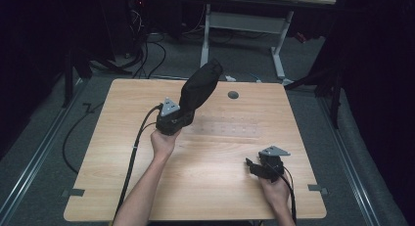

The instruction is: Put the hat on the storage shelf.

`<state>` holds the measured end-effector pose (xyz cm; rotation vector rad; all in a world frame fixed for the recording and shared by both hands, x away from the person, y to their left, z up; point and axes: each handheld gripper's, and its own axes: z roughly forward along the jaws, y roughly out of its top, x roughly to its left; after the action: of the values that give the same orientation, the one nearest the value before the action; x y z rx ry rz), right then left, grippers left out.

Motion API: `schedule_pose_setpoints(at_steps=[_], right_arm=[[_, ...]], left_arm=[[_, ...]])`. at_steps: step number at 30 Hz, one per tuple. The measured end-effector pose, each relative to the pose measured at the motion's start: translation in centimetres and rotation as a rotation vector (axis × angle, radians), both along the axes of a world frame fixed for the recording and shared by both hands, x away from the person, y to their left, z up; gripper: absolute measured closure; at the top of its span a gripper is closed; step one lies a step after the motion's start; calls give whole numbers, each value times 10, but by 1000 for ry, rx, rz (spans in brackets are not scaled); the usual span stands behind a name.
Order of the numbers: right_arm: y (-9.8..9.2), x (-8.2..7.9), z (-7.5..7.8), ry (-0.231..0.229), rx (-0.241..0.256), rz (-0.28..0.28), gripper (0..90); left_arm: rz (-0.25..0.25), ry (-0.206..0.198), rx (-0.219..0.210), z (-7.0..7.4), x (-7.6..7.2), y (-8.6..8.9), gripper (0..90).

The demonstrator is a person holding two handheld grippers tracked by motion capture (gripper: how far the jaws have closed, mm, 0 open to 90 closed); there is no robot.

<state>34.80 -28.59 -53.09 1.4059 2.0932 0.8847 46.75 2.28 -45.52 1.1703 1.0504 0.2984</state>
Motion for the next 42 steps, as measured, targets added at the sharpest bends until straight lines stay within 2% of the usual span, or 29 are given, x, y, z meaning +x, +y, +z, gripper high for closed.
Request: schedule_pose_setpoints(at_steps=[8,12,17,28,34,38,42], right_arm=[[0,0,0,0,0,0,394],[0,0,0,0,0,0,393],[1,0,0,3,4,-2,391],[0,0,0,0,0,0,391],[0,0,0,1,1,-1,390],[0,0,0,0,1,0,390],[0,0,0,1,2,0,390]], left_arm=[[16,9,-3,-1,-2,-4,859],[21,18,16,-5,-3,-7,855],[28,20,5,-9,-5,-6,854],[39,55,33,-20,-9,-5,854],[41,92,49,-28,-11,-3,856],[37,91,78,-30,-15,-5,855],[39,104,73,-32,-17,-3,851]])
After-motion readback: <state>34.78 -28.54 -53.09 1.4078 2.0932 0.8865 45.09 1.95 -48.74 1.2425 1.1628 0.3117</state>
